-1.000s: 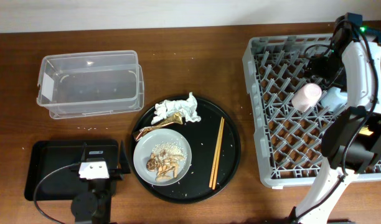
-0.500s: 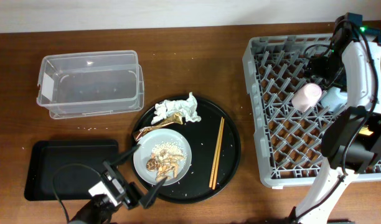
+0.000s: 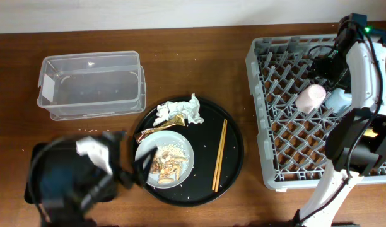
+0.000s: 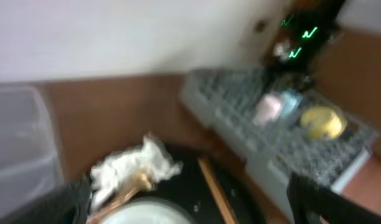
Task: Sort waste into correct bins and load items into the dishwasher rack
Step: 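Reach the left gripper to the round tray and grasp the white tissue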
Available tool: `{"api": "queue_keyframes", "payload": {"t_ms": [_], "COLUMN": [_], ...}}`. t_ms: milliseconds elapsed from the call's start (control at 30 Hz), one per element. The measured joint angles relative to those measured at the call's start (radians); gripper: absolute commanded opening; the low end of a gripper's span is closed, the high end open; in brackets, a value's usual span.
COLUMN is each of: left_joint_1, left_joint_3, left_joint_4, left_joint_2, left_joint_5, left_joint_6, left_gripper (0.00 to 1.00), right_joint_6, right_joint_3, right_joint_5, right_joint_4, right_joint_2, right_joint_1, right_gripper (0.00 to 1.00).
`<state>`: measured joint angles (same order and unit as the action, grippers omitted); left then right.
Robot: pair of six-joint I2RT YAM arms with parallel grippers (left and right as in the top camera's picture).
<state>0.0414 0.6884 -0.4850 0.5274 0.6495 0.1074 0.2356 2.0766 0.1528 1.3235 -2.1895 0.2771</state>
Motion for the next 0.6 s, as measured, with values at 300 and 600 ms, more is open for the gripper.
{"api": "queue_keyframes", "payload": {"t_ms": [300,600], "left_joint_1": [-0.002,-0.409], "left_joint_3": [0.524,0.934], "left_joint_4": [-0.431,-0.701], "left_joint_2": [0.565,0.919], "left_joint_5": [0.079,-0.487], "left_joint_6": [-0.124,0.1], "left_gripper": [0.99,0.99], "right_joint_6": [0.001,0.0], "right_joint_3": [0.0,0.0], "right_joint_5": [-0.002,-0.002], "right_joint_4": [0.0,0.0], "right_joint_2": [0.0,0.0], "right_joint_1": [0.0,0.0], "right_gripper": [0.98,0.98]}}
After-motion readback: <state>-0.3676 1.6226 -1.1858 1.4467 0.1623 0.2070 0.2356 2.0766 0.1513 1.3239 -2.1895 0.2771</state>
